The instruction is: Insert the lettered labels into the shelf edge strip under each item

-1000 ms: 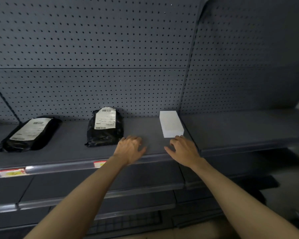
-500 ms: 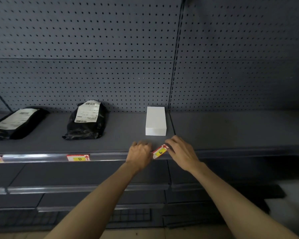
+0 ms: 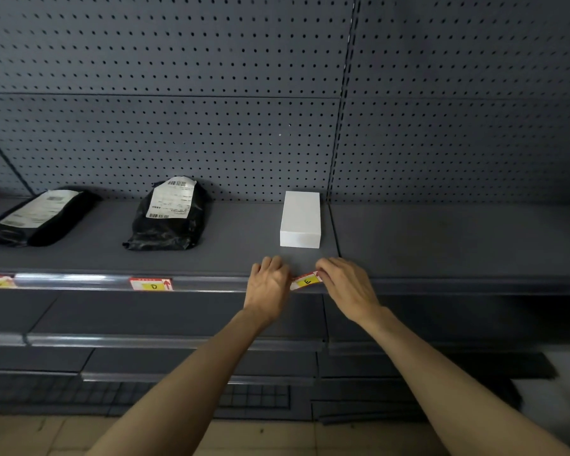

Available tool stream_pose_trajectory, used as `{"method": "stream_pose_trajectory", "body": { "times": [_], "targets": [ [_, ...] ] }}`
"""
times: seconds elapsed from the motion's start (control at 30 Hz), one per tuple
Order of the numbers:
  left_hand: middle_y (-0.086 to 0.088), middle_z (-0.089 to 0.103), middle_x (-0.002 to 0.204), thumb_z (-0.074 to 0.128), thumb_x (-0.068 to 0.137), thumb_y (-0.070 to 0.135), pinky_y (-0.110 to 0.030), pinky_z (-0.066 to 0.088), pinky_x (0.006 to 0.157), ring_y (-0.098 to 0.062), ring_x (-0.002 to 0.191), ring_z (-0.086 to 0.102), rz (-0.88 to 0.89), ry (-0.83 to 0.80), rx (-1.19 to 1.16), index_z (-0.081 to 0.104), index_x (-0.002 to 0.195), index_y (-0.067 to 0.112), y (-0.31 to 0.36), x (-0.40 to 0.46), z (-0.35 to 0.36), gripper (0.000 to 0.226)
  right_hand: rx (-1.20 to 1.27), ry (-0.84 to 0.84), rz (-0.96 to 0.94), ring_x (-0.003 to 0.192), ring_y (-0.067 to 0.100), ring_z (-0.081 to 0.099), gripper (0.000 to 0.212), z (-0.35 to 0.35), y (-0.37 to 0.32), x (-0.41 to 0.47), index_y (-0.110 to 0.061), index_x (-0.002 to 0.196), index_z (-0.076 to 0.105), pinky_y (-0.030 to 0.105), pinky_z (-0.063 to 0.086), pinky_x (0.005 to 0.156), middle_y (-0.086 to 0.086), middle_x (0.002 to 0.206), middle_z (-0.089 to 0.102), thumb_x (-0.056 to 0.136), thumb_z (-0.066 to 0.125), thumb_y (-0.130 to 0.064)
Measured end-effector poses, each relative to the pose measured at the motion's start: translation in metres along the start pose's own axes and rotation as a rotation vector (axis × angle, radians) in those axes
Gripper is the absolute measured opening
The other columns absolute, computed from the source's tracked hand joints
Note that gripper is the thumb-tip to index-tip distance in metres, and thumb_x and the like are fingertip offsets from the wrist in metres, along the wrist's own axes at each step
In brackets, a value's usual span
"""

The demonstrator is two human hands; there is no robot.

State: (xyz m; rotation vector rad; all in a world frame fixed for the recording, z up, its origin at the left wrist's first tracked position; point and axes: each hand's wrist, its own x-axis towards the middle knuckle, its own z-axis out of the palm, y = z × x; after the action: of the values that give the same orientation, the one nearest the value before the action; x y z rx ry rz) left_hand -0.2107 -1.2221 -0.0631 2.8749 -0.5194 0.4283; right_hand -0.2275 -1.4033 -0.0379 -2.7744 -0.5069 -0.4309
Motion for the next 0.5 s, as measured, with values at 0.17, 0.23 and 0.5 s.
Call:
{"method": "stream_pose_trajectory", "body": {
  "times": [0.17, 0.23, 0.5],
  "targets": [
    [-0.007, 0.057, 0.11, 0.053, 0.093, 0.016, -0.035, 0.04, 0.086, -0.025, 0.1, 0.049, 0.069, 0.008, 0.074, 0.063, 0.103, 0.013, -0.003, 0.001, -0.002, 0.014, -0.113, -0.057, 0.007, 0.094, 0.022, 0.056, 0.015, 0.005, -0.001, -0.003, -0.01, 0.104, 0.063, 0.032, 0.05, 0.078, 0.009, 0.104, 0.061, 0.091, 0.062, -0.015],
    [-0.006, 0.057, 0.113, 0.055, 0.093, 0.016, -0.035, 0.041, 0.09, -0.023, 0.103, 0.048, 0.078, -0.016, 0.084, 0.063, 0.107, 0.014, -0.003, 0.001, -0.001, 0.016, -0.184, -0.094, 0.041, 0.1, 0.022, 0.052, 0.018, 0.011, -0.003, -0.004, -0.009, 0.107, 0.063, 0.033, 0.047, 0.084, 0.009, 0.108, 0.055, 0.09, 0.063, -0.015],
    [-0.006, 0.06, 0.115, 0.055, 0.092, 0.016, -0.035, 0.043, 0.091, -0.023, 0.104, 0.052, 0.076, -0.084, 0.08, 0.062, 0.111, 0.017, -0.005, 0.001, -0.001, 0.02, -0.21, -0.129, 0.117, 0.102, 0.024, 0.055, 0.02, 0.018, -0.01, -0.002, -0.008, 0.11, 0.062, 0.035, 0.047, 0.087, 0.01, 0.111, 0.06, 0.09, 0.061, -0.009]
  ]
}}
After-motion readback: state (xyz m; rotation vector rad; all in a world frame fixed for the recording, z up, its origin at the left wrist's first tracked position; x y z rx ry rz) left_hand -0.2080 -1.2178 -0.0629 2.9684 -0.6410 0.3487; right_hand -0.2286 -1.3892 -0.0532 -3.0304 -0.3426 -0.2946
